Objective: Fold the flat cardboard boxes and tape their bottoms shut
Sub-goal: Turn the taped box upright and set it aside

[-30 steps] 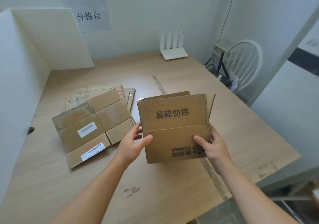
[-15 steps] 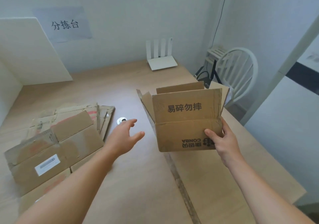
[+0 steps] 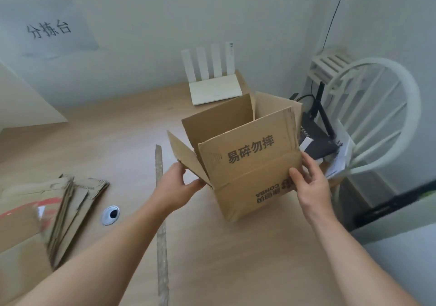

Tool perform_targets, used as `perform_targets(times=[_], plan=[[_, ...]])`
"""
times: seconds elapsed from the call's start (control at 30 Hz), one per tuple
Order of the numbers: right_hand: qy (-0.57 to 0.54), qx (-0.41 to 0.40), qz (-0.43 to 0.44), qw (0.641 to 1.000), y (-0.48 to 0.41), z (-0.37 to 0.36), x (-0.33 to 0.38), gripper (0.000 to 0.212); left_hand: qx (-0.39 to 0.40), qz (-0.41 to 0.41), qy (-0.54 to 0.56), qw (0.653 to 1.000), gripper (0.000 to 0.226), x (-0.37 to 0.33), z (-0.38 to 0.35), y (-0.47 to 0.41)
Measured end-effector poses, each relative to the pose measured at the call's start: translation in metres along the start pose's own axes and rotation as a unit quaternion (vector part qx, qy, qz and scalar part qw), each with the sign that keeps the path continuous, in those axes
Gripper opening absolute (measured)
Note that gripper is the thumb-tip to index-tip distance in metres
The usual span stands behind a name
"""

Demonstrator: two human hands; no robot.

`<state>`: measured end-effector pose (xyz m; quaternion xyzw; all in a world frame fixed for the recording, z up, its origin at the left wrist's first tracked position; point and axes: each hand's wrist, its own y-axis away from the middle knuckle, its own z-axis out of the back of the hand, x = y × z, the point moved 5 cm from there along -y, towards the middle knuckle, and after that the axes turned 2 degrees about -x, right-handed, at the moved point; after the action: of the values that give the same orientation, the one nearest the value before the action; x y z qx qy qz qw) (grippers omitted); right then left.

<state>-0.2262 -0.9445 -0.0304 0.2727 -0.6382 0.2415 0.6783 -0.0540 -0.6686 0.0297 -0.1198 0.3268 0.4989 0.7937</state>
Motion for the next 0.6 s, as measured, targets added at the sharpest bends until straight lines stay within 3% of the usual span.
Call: perform_targets(times=[0.07, 0.17, 0.3, 0.4, 0.6], plan=[[-0.015, 0.008, -0.004, 1.000, -0.014, 0.001, -0.005, 0.044, 0.015, 0.007, 0.062, 0.998, 0.059, -0.003, -0.015, -0.009], [-0.009, 0.038, -0.003, 0.999, -0.033, 0.007, -0.010, 0.053, 0.076, 0.011, 0.171, 0.982, 0.090, -0.007, -0.037, -0.017], [0.011, 0.071, -0.020, 0.997, -0.061, 0.015, -0.015, 0.064, 0.095, 0.011, 0.183, 0.978, 0.112, -0.021, -0.061, -0.032], [0.018, 0.042, -0.024, 0.999, -0.078, 0.018, -0.018, 0.059, 0.074, -0.004, 0.155, 0.985, 0.106, -0.032, -0.072, -0.049], [0.064, 0.039, -0.049, 0.996, -0.103, 0.015, -0.025, 0.062, 0.050, 0.012, 0.190, 0.980, 0.072, -0.046, -0.081, -0.077]])
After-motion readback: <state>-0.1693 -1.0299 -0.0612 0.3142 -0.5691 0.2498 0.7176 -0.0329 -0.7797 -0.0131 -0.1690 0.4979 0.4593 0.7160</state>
